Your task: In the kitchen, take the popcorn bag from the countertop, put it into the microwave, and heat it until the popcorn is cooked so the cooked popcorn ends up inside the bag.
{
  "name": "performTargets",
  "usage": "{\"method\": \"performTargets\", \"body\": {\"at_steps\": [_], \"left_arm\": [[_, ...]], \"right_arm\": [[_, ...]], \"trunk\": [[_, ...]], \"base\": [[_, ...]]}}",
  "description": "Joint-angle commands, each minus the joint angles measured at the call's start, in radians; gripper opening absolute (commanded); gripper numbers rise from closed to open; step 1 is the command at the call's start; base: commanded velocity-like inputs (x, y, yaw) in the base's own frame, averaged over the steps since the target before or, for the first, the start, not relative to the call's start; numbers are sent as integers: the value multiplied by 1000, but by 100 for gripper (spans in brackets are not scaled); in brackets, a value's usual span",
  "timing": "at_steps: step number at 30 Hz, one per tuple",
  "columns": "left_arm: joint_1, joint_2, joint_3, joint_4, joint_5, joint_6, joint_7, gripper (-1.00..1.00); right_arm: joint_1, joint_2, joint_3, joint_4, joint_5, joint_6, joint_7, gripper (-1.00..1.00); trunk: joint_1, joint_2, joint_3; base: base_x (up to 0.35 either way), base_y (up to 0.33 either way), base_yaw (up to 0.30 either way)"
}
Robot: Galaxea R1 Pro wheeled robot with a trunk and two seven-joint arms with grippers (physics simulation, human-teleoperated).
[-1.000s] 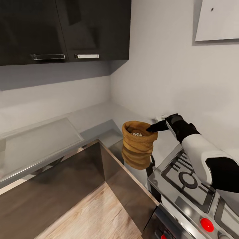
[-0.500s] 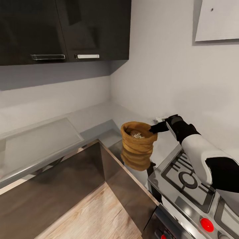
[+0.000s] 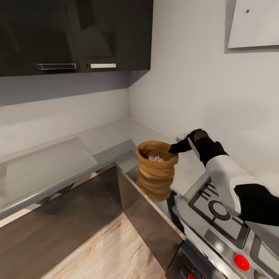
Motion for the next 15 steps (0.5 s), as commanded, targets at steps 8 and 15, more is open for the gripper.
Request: {"method": "performTargets", "body": {"at_steps": [8, 15], "left_arm": [[0, -2, 1, 0, 4, -2, 1, 100], [0, -2, 1, 1, 4, -3, 0, 100]], "right_arm": [[-1, -1, -42, -141, 11, 198, 9, -100], [-1, -2, -51, -170, 12, 198, 9, -100]], "trunk": [[0, -1, -1], [0, -1, -1]], "base": [[0, 0, 0], [-56, 2, 0]]}}
